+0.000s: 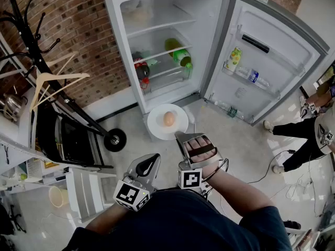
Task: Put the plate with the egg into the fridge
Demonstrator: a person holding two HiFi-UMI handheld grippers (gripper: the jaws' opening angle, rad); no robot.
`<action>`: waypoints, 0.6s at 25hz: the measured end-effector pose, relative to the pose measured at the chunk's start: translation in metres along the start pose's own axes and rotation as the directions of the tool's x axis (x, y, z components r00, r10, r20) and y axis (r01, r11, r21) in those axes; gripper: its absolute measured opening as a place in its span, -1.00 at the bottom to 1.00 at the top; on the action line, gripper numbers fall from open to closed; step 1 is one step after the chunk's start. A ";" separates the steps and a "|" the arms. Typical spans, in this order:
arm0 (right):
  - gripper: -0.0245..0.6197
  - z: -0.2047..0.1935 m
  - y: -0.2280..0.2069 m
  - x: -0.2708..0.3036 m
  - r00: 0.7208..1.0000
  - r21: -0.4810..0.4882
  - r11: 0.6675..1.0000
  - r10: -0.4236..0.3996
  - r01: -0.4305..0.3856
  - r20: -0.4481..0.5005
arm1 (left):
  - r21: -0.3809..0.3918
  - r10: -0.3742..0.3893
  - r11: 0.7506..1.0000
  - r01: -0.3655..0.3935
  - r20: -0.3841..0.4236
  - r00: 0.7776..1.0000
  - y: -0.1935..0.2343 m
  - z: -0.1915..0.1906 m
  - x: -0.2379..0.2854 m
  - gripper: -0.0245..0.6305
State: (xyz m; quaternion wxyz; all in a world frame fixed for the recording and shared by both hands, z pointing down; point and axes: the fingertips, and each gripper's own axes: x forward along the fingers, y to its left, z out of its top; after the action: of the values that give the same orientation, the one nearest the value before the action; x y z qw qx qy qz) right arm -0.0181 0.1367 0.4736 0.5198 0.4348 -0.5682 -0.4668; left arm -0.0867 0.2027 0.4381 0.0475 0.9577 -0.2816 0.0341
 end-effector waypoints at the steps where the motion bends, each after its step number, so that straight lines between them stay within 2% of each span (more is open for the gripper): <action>1: -0.86 0.000 0.001 0.000 1.000 -0.005 1.000 0.002 -0.002 0.000 | 0.000 -0.001 1.000 0.001 0.001 1.000 0.000 0.000 0.000 -0.95; 15: -0.86 -0.001 -0.003 0.008 1.000 0.001 1.000 0.002 -0.002 0.009 | 0.001 0.001 1.000 -0.001 -0.012 1.000 0.000 0.002 0.004 -0.95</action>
State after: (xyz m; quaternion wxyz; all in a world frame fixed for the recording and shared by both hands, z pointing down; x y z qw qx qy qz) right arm -0.0176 0.1284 0.4723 0.5177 0.4325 -0.5710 -0.4679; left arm -0.0834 0.2006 0.4368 0.0489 0.9574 -0.2819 0.0400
